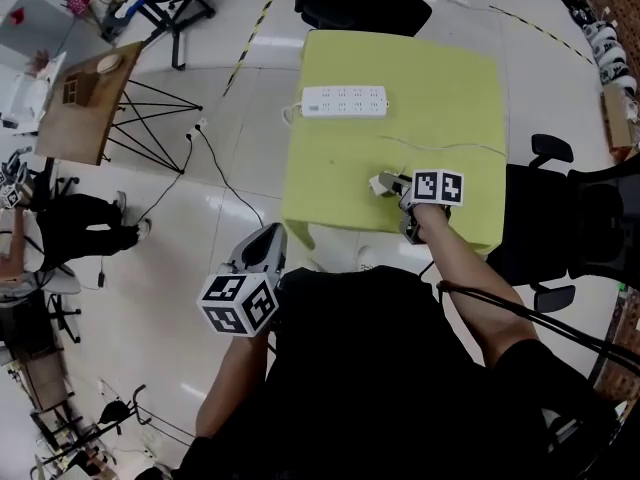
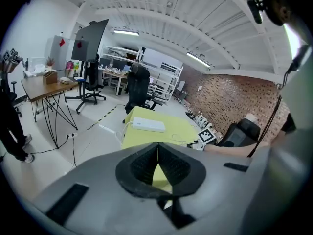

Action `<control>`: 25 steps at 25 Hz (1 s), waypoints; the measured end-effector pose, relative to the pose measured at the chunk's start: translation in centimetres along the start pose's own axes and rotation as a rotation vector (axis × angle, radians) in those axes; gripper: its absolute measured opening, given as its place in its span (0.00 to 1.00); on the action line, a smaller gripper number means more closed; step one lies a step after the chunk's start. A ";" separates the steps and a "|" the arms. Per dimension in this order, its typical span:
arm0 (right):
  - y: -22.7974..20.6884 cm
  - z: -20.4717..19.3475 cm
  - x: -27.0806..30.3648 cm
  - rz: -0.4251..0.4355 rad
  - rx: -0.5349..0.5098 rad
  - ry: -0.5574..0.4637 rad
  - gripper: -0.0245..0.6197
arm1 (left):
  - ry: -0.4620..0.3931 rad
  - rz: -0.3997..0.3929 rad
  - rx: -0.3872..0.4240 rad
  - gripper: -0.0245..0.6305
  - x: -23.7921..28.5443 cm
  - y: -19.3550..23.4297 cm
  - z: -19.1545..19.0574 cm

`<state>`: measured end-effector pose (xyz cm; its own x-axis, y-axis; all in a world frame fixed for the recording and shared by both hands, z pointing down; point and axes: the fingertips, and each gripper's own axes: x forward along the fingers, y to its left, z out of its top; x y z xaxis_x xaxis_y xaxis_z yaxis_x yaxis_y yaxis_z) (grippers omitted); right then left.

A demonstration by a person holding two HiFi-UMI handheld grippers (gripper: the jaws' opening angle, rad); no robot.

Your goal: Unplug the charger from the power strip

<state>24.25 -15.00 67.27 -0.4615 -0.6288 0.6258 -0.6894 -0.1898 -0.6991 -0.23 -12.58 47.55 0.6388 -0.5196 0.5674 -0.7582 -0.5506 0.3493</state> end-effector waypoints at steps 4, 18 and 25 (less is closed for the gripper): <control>-0.8 0.1 -0.9 -0.047 -0.018 -0.032 0.40 | -0.033 0.013 0.030 0.05 -1.8 -0.4 0.7; -1.0 -7.7 -9.1 -0.179 0.004 -0.161 0.39 | -0.095 -0.007 0.031 0.05 -11.6 -0.2 -5.7; 9.0 -13.3 -17.4 -0.006 -0.177 -0.322 0.13 | -0.066 -0.134 0.125 0.05 -13.9 -4.1 -10.6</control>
<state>18.62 4.25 54.66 -0.2776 -0.8384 0.4690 -0.7905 -0.0780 -0.6074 -7.39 3.87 46.10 0.7429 -0.4761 0.4705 -0.6467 -0.6920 0.3209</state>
